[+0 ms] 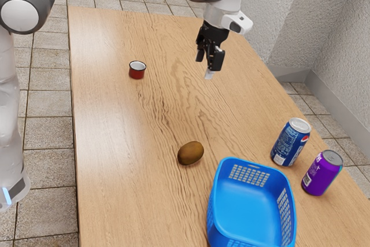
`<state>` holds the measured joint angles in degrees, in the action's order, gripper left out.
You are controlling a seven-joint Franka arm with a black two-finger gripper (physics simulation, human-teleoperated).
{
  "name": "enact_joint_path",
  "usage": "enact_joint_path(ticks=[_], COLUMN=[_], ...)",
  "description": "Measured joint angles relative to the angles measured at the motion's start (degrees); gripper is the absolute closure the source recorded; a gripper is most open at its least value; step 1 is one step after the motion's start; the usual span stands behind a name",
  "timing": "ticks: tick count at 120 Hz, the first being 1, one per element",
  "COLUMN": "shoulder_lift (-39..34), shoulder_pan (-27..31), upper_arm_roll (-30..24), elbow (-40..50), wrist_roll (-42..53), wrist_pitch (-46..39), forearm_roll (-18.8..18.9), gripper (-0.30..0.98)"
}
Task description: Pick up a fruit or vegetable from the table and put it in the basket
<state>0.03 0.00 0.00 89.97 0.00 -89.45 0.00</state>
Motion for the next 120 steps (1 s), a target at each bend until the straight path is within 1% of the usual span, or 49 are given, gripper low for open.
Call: enact_joint_path(ticks=[4, 9, 32, 42, 52, 57, 63, 72, 88, 95, 101, 114, 120], shoulder_lift=[-0.4, -0.7, -1.1, -1.4, -2.1, -2.0, -1.6, -1.2, 1.0, 3.3, 4.7, 7.2, 8.5], shoulder_pan=[0.3, 0.5, 1.2, 2.4, 5.9, 7.9, 7.6, 4.5, -3.9, -6.1, -5.2, 1.3, 2.1], upper_arm_roll=[-0.4, -0.6, -0.8, -1.3, -4.5, -7.1, -8.7, -9.3, -7.4, -7.2, -7.2, -7.2, -7.3], elbow=[-4.9, -7.9, -11.2, -18.2, -23.9, -25.4, -26.1, -26.2, -24.9, -24.8, -24.7, -24.7, -24.7], wrist_roll=[-0.1, -0.2, -0.6, -0.5, -0.4, -0.4, -0.4, -0.4, -0.3, -0.3, -0.3, -0.3, -0.3], wrist_pitch=[0.7, 1.3, 3.2, 5.3, 6.7, 7.2, 7.6, 8.2, 8.9, 9.0, 9.0, 9.1, 8.7], forearm_roll=[1.1, 2.1, 4.2, 5.1, 6.1, 6.5, 6.8, 7.2, 7.6, 7.6, 7.5, 7.3, 7.3], gripper=[0.00, 0.00, 0.00, 0.00, 0.00, 0.00, 0.00, 0.00, 0.00, 0.00, 0.00, 0.00, 0.00])
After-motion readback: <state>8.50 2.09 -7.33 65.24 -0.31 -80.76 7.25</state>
